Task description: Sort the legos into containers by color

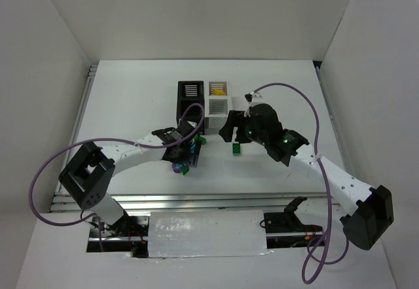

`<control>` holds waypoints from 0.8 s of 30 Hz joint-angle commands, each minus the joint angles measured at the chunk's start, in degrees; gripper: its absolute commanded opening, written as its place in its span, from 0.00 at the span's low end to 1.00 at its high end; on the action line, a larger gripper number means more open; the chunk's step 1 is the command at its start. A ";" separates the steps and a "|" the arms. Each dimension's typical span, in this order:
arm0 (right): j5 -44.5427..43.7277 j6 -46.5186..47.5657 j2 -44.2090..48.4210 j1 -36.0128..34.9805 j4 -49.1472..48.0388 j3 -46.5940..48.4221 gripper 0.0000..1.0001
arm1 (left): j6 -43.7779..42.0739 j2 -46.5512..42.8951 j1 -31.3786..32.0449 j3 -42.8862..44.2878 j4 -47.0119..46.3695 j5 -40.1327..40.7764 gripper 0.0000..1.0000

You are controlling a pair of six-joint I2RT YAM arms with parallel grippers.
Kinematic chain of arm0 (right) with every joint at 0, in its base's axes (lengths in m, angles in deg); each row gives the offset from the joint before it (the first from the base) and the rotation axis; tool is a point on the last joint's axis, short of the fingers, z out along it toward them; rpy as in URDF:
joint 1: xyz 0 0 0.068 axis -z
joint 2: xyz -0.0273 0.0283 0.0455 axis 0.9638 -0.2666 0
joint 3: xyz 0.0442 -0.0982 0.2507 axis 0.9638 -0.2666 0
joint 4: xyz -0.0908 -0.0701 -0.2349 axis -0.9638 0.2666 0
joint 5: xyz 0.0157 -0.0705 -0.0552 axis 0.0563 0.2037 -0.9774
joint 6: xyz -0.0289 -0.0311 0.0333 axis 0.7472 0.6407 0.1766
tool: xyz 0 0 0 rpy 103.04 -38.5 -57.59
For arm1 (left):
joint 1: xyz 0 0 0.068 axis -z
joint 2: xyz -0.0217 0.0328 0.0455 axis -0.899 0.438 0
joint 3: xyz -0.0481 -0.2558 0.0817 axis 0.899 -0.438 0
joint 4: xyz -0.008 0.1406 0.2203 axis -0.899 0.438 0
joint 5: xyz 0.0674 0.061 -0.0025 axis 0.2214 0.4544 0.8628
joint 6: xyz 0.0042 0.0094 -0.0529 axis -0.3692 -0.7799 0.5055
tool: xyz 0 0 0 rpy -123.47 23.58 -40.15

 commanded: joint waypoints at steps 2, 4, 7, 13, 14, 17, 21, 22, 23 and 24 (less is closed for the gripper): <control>0.84 0.78 1.67 -0.38 -0.50 -0.55 0.80 | 0.47 1.30 0.58 -0.77 -0.95 2.51 1.00; 0.84 0.78 1.50 -0.38 -0.42 -0.37 0.80 | 0.55 1.30 0.67 -1.48 -1.38 2.42 0.99; 0.84 0.78 1.24 -0.38 -0.42 -0.20 0.80 | 0.90 0.69 0.94 -3.49 -2.88 1.46 0.98; 0.84 0.51 0.80 -0.29 -0.59 0.33 0.80 | 1.08 -1.15 1.81 -5.95 -4.72 0.40 0.82; 0.84 0.60 0.80 -0.38 -0.59 0.33 0.80 | 1.26 -1.33 1.82 -6.22 -4.81 0.49 0.74; 0.84 0.43 0.53 -0.47 -0.94 0.15 0.80 | 0.99 -2.74 2.43 -8.07 -7.01 -0.13 0.60; 2.33 0.08 0.09 -0.38 -1.12 0.16 0.80 | 0.64 -6.16 3.40 -9.56 -8.94 -0.83 0.45; 2.51 -0.01 0.09 -0.47 -1.12 0.15 0.80 | 0.56 -6.95 3.66 -10.00 -9.29 -0.83 0.39; 2.86 -0.01 0.18 -0.47 -1.12 0.24 0.80 | 0.47 -9.05 4.18 -10.27 -9.56 -0.83 0.30; 3.56 0.07 0.27 -0.21 -1.12 0.16 0.80 | 0.29 -10.20 4.45 -10.62 -9.73 -0.83 0.28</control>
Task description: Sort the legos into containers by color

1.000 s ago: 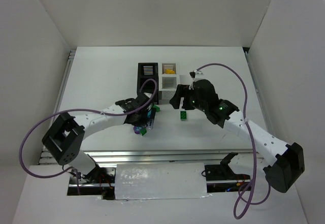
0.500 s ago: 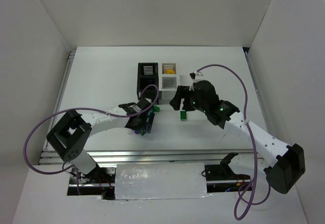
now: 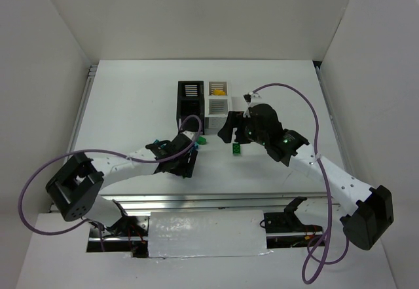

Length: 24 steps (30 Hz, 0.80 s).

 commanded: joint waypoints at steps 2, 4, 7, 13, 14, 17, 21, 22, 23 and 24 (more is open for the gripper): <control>5.36 0.03 0.42 0.21 -1.08 0.44 0.80 | -0.76 -8.96 1.65 -1.38 -3.49 -0.72 0.19; 9.30 -0.41 1.03 1.00 -1.16 0.35 0.80 | -1.37 -12.40 1.92 -2.78 -5.41 -0.54 0.12; 12.31 -1.37 1.56 1.35 -1.08 0.88 0.79 | -1.46 -19.69 2.80 -4.80 -7.44 2.08 0.00; 25.85 -6.28 -0.63 -0.30 -2.83 2.72 0.78 | -6.20 -30.95 3.76 -7.97 -17.54 -1.94 0.00; 25.42 -6.65 -1.33 -0.92 -2.66 3.25 0.78 | -7.69 -32.27 3.85 -8.06 -18.94 -3.95 0.00; 22.97 -7.61 -2.65 -3.73 -1.43 4.39 0.78 | -10.67 -33.77 4.47 -7.54 -23.25 -6.76 0.00; 21.72 -10.60 -3.62 -4.71 -2.48 3.43 0.78 | -14.20 -33.60 5.08 -7.09 -26.15 -12.30 0.00; 21.90 -11.30 -3.53 -4.88 -2.92 3.25 0.77 | -14.64 -33.51 5.52 -7.18 -26.69 -13.28 0.00; 21.90 -11.66 -3.36 -4.97 -3.70 3.08 0.77 | -15.51 -33.42 5.87 -7.35 -27.21 -14.07 0.00; 21.73 -11.75 -3.36 -5.58 -3.80 3.16 0.77 | -15.96 -33.25 6.22 -7.62 -27.66 -14.69 0.00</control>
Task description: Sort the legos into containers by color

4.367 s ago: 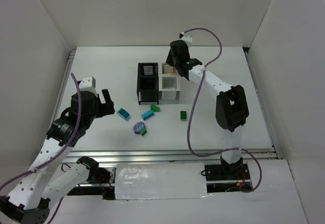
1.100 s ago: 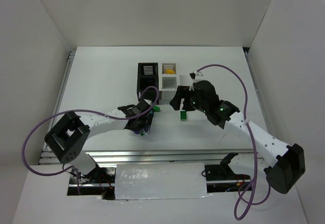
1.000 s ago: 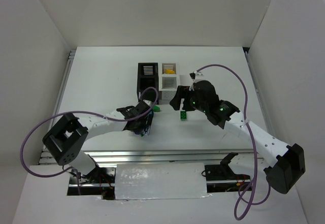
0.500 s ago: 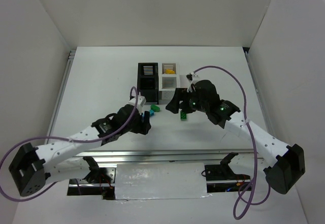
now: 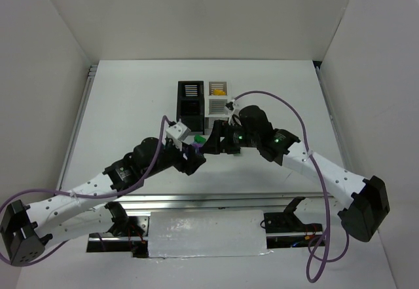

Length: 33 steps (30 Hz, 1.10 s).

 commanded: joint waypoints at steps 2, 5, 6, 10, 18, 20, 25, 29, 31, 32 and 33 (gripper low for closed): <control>-0.35 -2.15 0.10 -1.35 -2.38 2.53 0.77 | -5.25 -0.11 2.45 0.44 -6.85 -5.25 0.00; -0.36 -1.36 -1.13 -2.58 -1.32 3.59 0.76 | -6.48 -0.02 3.95 0.27 -7.47 -4.46 0.00; 0.17 -1.19 -1.57 -3.10 -1.15 3.85 0.75 | -6.75 -0.02 4.21 0.44 -7.56 -4.29 0.00; 1.13 -0.22 -2.72 -5.04 -0.26 4.56 0.74 | -7.89 1.38 5.00 1.58 -6.59 -2.97 0.01; 0.79 2.94 -0.26 -6.01 -0.98 4.38 0.50 | -8.07 1.74 5.44 1.76 -7.03 -3.32 0.02; -0.53 3.38 2.72 -6.10 -1.05 3.77 0.61 | -8.16 1.21 5.53 1.68 -6.68 -2.62 0.01; -0.62 4.26 5.63 -5.92 -1.59 4.29 0.68 | -8.25 0.15 5.62 0.62 -7.56 -3.40 0.00; 1.49 4.35 5.28 -6.10 -2.98 3.51 0.70 | -8.42 0.24 5.62 0.80 -7.47 -4.72 0.00; 2.19 4.35 6.16 -6.01 -4.21 2.80 0.70 | -8.42 -0.11 5.62 0.45 -7.56 -4.90 0.00; 2.19 4.09 6.68 -6.01 -5.26 2.63 0.70 | -8.34 -0.55 5.62 0.27 -7.64 -4.81 0.00; 2.11 4.18 7.99 -5.92 -5.62 1.93 0.70 | -8.25 -0.81 5.62 -0.17 -7.99 -4.46 0.00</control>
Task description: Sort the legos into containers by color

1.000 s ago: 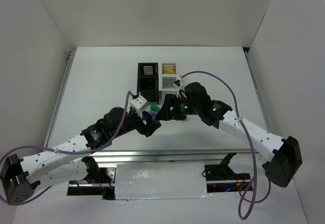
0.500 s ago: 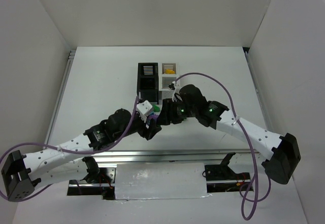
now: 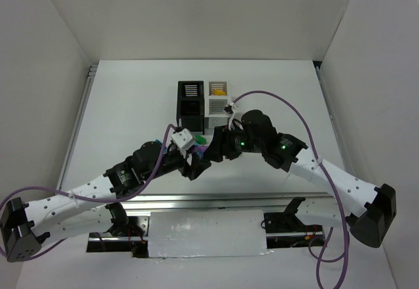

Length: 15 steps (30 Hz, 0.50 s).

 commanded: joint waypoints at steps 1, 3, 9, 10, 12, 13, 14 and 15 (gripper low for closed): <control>4.01 -0.63 4.16 -1.20 -8.84 0.74 0.70 | -0.58 -0.64 0.68 -0.26 -3.10 -2.14 0.00; 0.86 -0.28 6.61 -1.37 -8.66 0.13 0.70 | -0.40 -1.08 0.68 -0.52 -3.01 -1.36 0.00; -2.25 1.30 9.79 -1.20 -8.93 -0.76 0.68 | -0.31 -1.87 0.68 -1.31 -3.63 -1.44 0.00; 0.55 3.22 9.35 -1.29 -7.36 0.38 0.68 | -0.14 -1.96 0.68 -1.40 -3.80 -1.44 0.00; 0.66 3.68 8.47 -1.38 -6.03 1.26 0.69 | -0.40 -2.22 0.68 -1.31 -3.81 -2.05 0.00; -0.99 3.24 7.34 -1.38 -4.81 1.62 0.69 | -0.57 -2.22 0.77 -1.23 -3.63 -2.75 0.00; -2.31 2.80 6.63 -1.38 -3.75 2.66 0.69 | -0.66 -2.22 0.77 -0.96 -3.54 -2.84 0.00; -4.15 2.27 5.93 -1.38 -2.44 3.20 0.69 | -0.75 -2.14 0.77 -0.87 -3.54 -2.93 0.00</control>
